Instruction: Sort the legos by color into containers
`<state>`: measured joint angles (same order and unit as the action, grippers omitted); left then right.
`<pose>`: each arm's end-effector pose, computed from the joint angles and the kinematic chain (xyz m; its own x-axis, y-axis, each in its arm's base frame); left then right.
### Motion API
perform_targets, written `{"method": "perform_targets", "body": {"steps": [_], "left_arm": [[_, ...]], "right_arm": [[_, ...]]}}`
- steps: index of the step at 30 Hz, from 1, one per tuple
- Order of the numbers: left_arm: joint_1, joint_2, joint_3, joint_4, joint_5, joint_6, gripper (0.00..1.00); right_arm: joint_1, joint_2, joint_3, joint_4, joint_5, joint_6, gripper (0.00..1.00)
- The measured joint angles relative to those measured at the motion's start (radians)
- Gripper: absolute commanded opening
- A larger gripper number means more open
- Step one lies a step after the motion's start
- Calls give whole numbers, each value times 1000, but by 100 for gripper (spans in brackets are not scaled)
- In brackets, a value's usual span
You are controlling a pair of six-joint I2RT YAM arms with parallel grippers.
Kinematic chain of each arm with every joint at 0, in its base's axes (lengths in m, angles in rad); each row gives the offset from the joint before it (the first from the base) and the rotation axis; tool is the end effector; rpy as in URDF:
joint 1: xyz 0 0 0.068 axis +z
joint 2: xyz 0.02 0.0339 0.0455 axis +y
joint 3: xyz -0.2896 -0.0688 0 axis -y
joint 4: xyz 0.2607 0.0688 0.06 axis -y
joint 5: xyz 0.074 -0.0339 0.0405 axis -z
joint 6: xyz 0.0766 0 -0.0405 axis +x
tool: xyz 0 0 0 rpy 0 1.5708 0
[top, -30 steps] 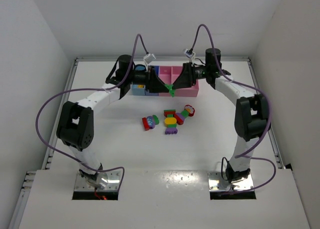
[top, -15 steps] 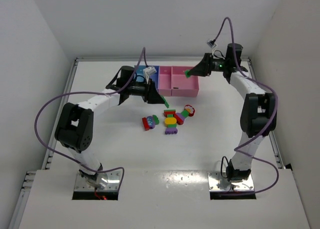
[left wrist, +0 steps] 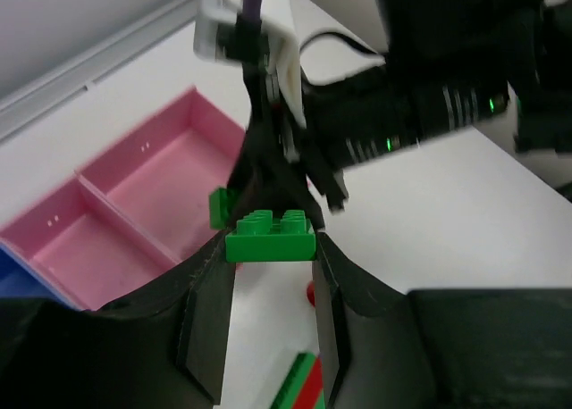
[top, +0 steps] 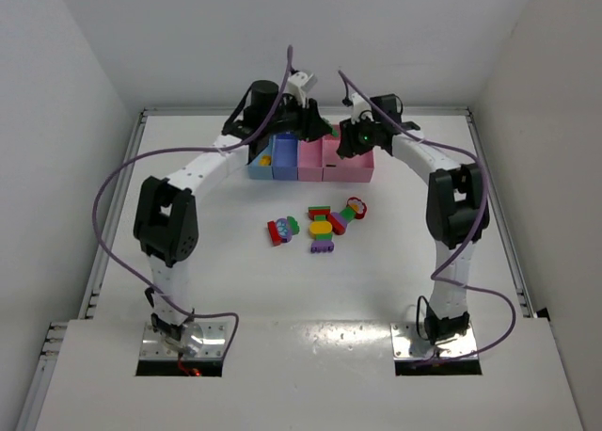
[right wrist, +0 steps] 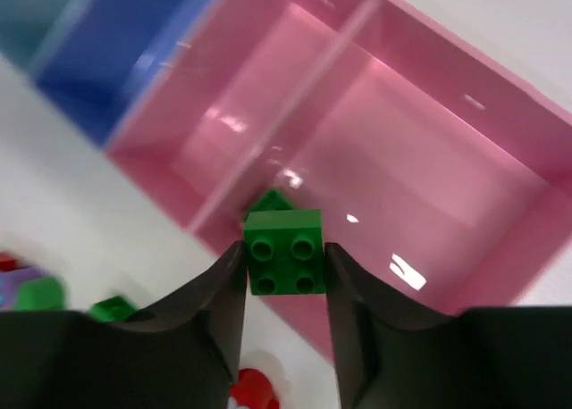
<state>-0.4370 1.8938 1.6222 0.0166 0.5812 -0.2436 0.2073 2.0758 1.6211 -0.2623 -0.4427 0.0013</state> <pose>0.4467 -0.2551 0.3412 -0.4232 -0.0248 -0.9057 0.7553 0.5424 -0.3678 0.5106 0.1409 0.2122 -0.6437 -0.1342 -0.7534 -0.5011 0.8180 0.2825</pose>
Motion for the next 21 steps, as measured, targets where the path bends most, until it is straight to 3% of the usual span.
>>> {"method": "perform_targets", "body": {"steps": [3, 6, 14, 16, 18, 21], "left_arm": [[-30, 103, 116, 1, -71, -6, 1], [-50, 201, 210, -16, -122, -6, 1], [-72, 403, 356, -20, -230, -6, 4], [-74, 434, 377, -23, -244, -8, 21], [-75, 452, 383, -23, -255, -8, 56], [-75, 461, 384, -27, -270, -12, 73]], "right_arm": [[18, 10, -10, -7, 152, -25, 61], [10, 10, -15, 4, 261, -36, 70], [-19, -121, -136, 11, 353, -53, 72], [-19, -181, -157, 7, 354, -56, 72], [-20, -237, -169, 6, 348, -61, 72], [-21, -293, -171, 5, 301, -78, 72]]}}
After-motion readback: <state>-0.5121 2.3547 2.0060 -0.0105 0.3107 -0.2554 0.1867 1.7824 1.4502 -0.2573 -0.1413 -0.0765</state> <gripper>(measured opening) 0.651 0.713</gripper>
